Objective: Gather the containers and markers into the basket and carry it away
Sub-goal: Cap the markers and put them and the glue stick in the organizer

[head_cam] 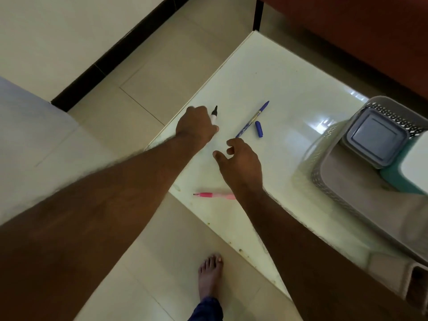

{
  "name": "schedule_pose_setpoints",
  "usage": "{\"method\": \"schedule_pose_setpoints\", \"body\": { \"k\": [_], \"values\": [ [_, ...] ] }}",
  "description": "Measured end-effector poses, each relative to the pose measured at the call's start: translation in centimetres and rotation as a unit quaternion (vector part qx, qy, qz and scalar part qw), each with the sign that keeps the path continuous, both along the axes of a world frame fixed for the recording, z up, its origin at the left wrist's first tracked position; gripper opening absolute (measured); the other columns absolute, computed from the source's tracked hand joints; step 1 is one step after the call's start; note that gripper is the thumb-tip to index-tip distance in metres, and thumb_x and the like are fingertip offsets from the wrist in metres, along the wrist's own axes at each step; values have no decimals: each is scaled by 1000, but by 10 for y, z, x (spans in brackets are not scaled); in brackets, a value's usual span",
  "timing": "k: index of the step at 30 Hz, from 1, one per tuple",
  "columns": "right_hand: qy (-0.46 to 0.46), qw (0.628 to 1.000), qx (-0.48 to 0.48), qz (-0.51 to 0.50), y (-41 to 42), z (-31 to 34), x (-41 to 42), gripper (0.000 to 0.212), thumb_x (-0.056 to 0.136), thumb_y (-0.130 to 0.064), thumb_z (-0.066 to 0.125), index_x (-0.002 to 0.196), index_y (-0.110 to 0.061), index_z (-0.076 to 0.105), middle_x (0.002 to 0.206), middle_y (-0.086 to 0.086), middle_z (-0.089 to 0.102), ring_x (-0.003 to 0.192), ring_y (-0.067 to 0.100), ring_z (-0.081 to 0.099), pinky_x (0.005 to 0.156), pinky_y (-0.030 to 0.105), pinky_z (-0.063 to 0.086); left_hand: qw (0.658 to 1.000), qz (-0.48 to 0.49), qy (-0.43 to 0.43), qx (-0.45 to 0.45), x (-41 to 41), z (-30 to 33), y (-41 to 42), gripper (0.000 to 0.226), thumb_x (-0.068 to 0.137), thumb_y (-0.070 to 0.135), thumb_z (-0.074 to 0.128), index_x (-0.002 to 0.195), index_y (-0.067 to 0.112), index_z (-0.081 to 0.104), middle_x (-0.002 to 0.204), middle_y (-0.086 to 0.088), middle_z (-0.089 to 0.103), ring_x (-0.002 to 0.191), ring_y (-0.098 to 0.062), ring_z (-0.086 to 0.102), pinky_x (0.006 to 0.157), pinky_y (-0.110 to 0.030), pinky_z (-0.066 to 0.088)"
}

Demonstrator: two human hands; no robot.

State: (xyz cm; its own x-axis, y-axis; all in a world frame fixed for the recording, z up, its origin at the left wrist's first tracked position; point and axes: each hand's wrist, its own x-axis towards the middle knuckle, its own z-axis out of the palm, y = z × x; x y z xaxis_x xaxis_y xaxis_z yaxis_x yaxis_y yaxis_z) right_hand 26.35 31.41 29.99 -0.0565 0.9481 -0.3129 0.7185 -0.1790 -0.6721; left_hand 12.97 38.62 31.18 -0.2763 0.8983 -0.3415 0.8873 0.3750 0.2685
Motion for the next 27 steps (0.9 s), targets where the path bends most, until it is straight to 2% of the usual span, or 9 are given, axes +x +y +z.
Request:
{"method": "schedule_pose_setpoints", "body": {
  "k": [6,9,13,16,18,20,23,25,27],
  "values": [
    [-19,999,31,32,4,-2,-26,47,88,-48,67,120,-16,55,107,1,66,86,17,64,68,24,46,993,70,-92,-36,0,3,-34,39,87,44,67,97,7,74,94,-8,73,88,-26,69,74,-29,48],
    [-46,997,36,41,1,-5,-31,42,89,-41,69,118,-13,54,103,4,64,83,20,64,70,29,52,979,113,-166,-35,-6,2,-45,20,87,25,71,98,8,74,100,-9,74,94,-26,69,88,-35,54],
    [-112,991,4,69,5,-7,-35,29,90,-24,68,112,-12,55,100,5,61,81,18,62,67,27,51,964,146,-218,-51,-10,2,-51,33,81,11,77,113,4,70,112,-13,70,101,-29,69,95,-42,54],
    [-115,990,-53,70,9,-1,-35,31,85,-22,70,110,-10,55,93,3,59,75,15,56,60,24,43,955,189,-227,-33,-14,3,-52,33,80,14,78,108,-2,69,109,-18,71,100,-33,70,94,-44,55],
    [-84,993,-70,50,6,7,-27,29,84,-21,68,109,-11,57,90,1,56,68,9,51,54,19,34,906,289,-309,-13,-22,6,-54,27,82,12,77,98,-8,69,102,-23,71,103,-36,69,96,-44,54],
    [-35,998,-57,12,-3,18,-14,28,84,-22,63,110,-15,59,91,-2,54,64,5,45,51,16,27,809,406,-424,22,-29,12,-59,19,81,6,78,83,-8,65,89,-19,70,98,-32,70,95,-39,55],
    [22,999,-14,-25,-31,40,14,23,85,-24,59,108,-23,62,93,-7,58,69,1,50,54,14,29,668,486,-557,85,-28,25,-67,19,76,-1,79,82,-5,62,83,-16,69,74,-21,72,75,-32,62],
    [61,998,-3,-35,-53,56,32,18,86,-24,57,103,-30,60,87,-13,61,70,3,54,56,18,36,634,481,-601,78,-18,34,-72,14,79,3,78,83,-1,65,76,-12,72,65,-16,72,66,-29,62],
    [78,996,-1,-33,-78,70,50,16,87,-26,56,102,-33,60,79,-12,62,66,7,57,56,25,45,630,458,-625,55,-1,43,-77,13,84,13,75,85,4,66,69,-7,73,60,-14,70,61,-28,60]
  ]
}}
